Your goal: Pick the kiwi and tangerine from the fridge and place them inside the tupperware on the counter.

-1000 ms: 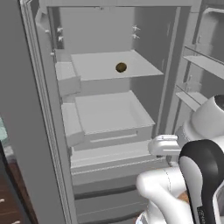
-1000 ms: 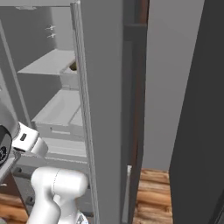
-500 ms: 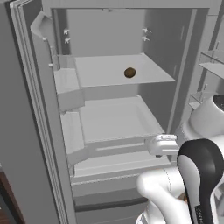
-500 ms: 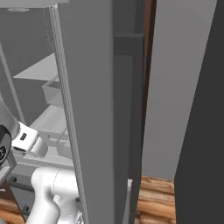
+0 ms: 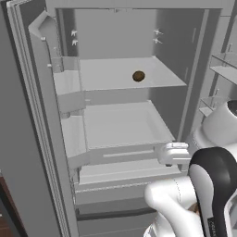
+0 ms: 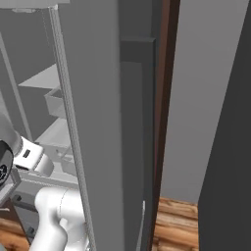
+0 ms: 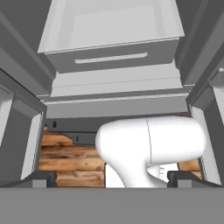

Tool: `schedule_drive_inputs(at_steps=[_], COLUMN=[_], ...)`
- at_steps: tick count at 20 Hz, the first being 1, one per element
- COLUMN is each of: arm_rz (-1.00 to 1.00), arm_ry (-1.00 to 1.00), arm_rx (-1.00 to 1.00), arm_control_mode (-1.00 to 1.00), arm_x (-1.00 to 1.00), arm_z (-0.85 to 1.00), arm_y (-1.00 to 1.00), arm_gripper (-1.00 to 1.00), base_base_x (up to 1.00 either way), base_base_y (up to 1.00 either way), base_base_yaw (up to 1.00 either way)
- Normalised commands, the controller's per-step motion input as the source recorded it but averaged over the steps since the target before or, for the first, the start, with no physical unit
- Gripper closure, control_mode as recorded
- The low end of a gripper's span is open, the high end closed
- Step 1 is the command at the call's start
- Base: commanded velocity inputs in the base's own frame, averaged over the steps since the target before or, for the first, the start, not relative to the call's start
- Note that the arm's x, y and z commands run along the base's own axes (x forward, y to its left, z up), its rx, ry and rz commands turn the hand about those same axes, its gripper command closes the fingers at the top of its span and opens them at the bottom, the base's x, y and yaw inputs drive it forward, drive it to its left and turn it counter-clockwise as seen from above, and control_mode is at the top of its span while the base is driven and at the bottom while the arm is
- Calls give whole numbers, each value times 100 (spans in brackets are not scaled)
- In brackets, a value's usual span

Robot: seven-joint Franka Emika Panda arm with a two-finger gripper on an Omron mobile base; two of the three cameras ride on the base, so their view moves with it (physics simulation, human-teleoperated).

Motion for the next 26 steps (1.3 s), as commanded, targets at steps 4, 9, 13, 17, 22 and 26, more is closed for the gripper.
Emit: schedule_drive_inputs(at_steps=[4, 9, 13, 17, 22, 26], arm_rz=[0, 0, -4, -25, -23, -5], arm_ry=[0, -1, -9, -3, 0, 5], arm_rx=[1, -1, -7, -13, -2, 0], arm_control_mode=[-100, -100, -100, -100, -100, -100], arm_x=[44, 65, 55, 68, 90, 97], arm_z=[2, 39, 65, 57, 43, 20], arm_y=[6, 16, 3, 1, 0, 0], arm_gripper=[-100, -100, -100, -100, -100, -100], base_base_x=[44, 0, 0, 0, 0, 0], base_base_y=[5, 0, 0, 0, 0, 0], base_base_yaw=[0, 0, 0, 0, 0, 0])
